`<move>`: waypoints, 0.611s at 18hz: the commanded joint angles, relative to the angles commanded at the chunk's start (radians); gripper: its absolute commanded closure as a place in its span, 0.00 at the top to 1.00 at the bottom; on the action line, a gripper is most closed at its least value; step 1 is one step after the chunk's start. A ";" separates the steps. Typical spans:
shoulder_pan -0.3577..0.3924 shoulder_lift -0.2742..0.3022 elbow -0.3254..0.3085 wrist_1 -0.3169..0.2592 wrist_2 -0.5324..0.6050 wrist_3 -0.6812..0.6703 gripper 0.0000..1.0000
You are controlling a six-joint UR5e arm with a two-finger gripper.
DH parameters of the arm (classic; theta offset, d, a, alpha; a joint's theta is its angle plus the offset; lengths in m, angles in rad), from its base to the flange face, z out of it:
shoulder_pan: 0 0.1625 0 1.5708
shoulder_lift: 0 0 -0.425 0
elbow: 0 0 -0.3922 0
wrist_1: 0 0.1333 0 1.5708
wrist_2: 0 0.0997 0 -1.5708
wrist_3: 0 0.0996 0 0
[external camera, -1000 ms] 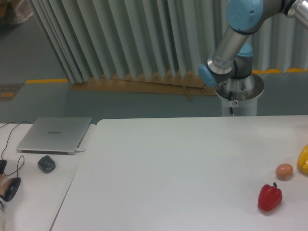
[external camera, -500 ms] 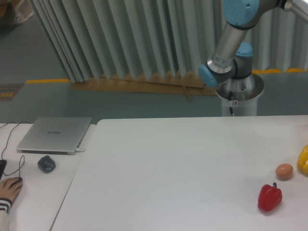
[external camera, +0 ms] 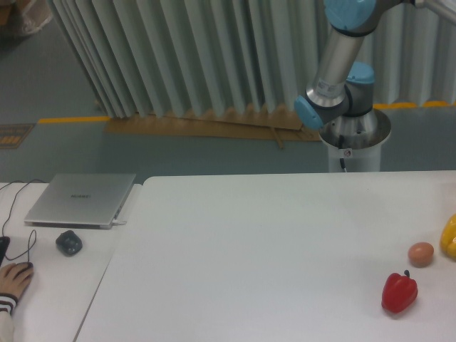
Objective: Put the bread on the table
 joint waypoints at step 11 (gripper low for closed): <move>-0.031 0.098 0.002 -0.152 -0.018 -0.123 0.20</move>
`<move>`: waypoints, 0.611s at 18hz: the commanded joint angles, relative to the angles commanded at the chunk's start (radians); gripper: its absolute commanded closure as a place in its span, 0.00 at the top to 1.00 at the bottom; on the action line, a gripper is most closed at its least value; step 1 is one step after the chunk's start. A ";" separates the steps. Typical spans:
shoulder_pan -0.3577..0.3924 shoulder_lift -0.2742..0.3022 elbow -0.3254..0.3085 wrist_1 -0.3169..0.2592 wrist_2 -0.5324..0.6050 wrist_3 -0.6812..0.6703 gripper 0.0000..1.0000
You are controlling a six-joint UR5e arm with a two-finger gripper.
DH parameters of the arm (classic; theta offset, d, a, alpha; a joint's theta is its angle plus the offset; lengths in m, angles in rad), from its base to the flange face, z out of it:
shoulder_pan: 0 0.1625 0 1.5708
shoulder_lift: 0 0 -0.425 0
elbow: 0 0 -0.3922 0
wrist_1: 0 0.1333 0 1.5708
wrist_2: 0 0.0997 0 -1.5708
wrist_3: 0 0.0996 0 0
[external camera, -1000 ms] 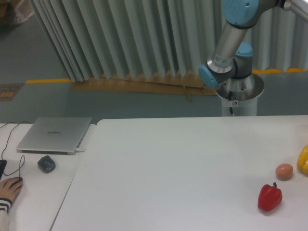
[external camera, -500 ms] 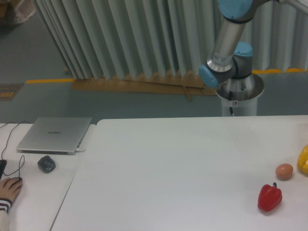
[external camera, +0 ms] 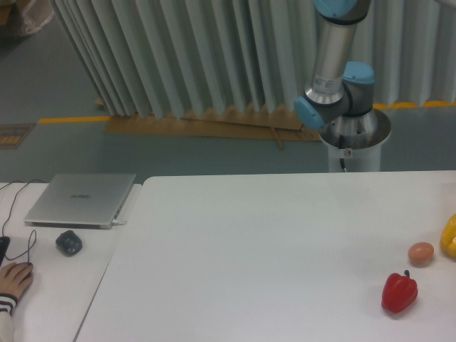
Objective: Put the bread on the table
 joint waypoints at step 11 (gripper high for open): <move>-0.264 0.016 -0.009 0.078 -0.043 -0.351 0.20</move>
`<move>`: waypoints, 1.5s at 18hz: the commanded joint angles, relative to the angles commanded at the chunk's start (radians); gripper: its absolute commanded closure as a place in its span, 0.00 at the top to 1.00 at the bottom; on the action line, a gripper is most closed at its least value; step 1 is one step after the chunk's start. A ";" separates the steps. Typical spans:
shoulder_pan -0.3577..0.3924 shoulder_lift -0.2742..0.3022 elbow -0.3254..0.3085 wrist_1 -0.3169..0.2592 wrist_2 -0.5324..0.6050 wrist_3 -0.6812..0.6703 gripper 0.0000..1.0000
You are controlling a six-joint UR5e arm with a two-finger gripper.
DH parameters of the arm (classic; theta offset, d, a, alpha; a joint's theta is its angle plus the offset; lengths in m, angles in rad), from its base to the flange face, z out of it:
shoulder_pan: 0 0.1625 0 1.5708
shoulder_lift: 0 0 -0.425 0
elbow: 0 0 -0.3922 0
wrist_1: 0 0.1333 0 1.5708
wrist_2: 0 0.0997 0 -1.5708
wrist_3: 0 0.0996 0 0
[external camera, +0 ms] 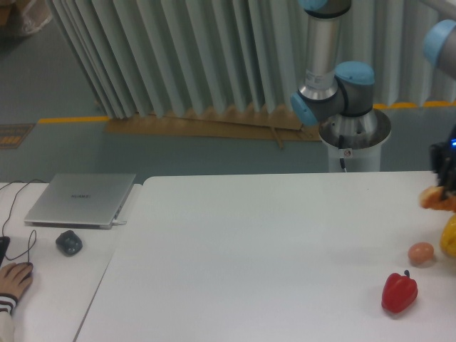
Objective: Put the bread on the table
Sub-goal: 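Bring the gripper holding the bread roll back over the table, then lower the bread roll toward the table beside the brown ball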
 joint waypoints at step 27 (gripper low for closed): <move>-0.212 -0.052 -0.092 0.252 0.176 -0.169 0.21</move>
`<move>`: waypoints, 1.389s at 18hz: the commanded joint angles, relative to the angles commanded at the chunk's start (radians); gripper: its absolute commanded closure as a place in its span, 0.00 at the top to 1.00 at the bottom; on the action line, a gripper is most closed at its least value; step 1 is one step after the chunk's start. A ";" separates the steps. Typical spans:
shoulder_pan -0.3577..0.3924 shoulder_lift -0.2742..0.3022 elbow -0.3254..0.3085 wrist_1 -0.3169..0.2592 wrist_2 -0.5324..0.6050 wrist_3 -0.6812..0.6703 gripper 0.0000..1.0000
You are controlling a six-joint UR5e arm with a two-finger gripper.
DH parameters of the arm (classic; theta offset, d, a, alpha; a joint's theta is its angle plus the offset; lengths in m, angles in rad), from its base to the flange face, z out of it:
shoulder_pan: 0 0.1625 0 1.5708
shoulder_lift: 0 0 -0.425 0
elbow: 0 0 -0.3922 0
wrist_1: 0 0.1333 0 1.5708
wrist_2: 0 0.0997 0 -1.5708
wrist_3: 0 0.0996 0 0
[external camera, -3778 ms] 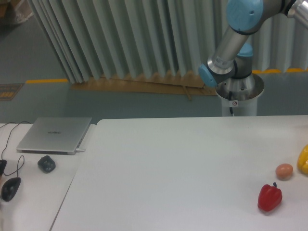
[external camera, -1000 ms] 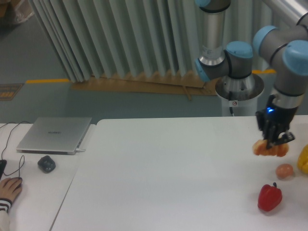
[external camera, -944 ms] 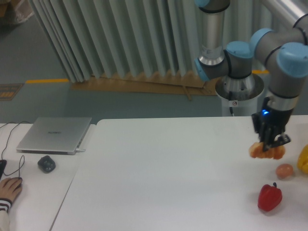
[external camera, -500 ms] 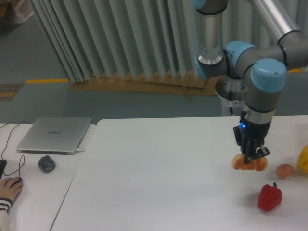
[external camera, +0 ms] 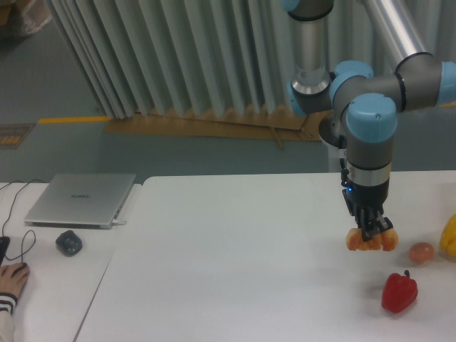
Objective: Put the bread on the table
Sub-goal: 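Lower the bread roll toward the table beside the brown ball, then open the gripper to release the bread roll onto the table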
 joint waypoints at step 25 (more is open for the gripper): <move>-0.002 0.023 -0.018 0.060 0.043 -0.003 1.00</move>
